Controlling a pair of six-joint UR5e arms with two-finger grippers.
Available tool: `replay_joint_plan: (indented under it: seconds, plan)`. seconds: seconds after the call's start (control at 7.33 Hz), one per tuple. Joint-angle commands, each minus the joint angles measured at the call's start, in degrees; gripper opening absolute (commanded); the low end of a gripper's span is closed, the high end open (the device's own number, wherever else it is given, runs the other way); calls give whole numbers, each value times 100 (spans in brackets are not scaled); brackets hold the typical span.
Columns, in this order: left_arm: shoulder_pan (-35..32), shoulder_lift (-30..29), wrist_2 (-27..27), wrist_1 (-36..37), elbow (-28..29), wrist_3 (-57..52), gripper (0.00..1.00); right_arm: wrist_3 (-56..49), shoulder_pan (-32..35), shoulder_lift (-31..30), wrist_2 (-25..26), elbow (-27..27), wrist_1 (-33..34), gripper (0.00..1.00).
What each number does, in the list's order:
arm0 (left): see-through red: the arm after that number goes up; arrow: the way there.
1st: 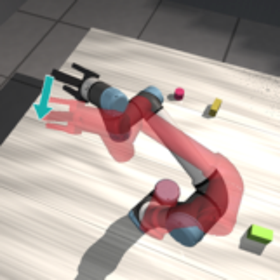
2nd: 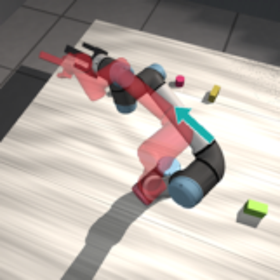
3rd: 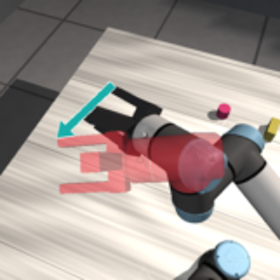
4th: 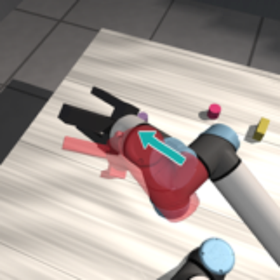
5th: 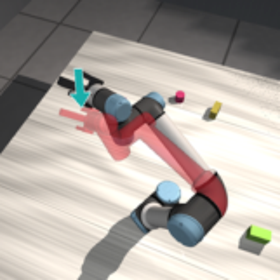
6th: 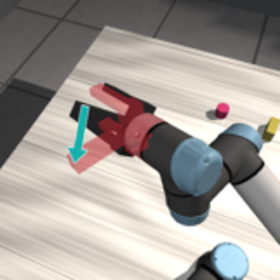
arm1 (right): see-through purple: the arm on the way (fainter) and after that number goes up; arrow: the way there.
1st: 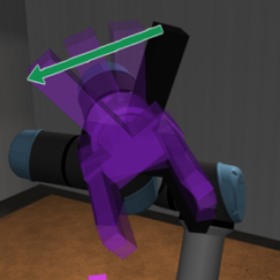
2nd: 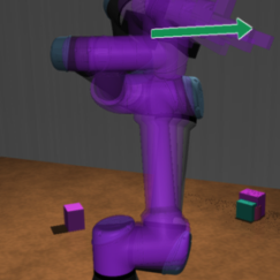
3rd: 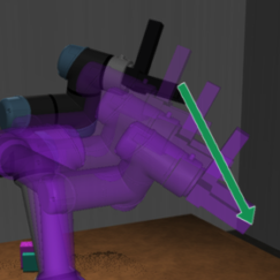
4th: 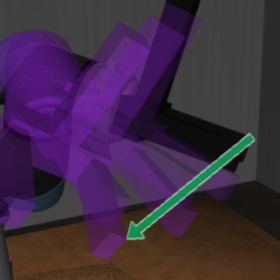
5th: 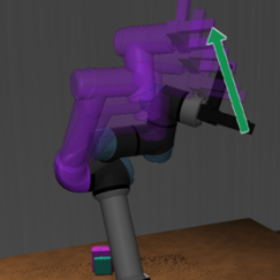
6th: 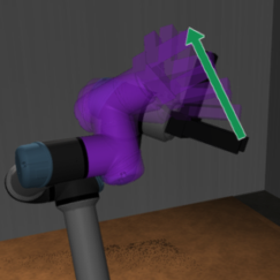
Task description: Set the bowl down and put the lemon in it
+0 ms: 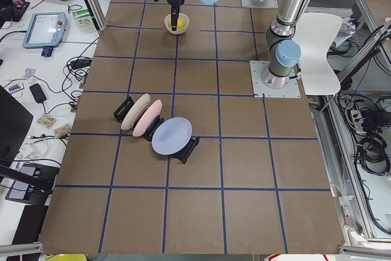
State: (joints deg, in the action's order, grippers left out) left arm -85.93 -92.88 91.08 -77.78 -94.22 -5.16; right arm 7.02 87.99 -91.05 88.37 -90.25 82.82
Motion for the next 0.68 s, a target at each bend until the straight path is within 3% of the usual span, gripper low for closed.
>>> replay_joint_plan:
  seconds: [0.0, 0.55]
  plan:
    - [-2, 7, -12, 0, 0, 6, 100, 71, -18, -27, -56, 51, 85, 100]
    - [-2, -72, -3, 0, -9, 6, 100, 116, 25, -167, -12, 34, 102, 100]
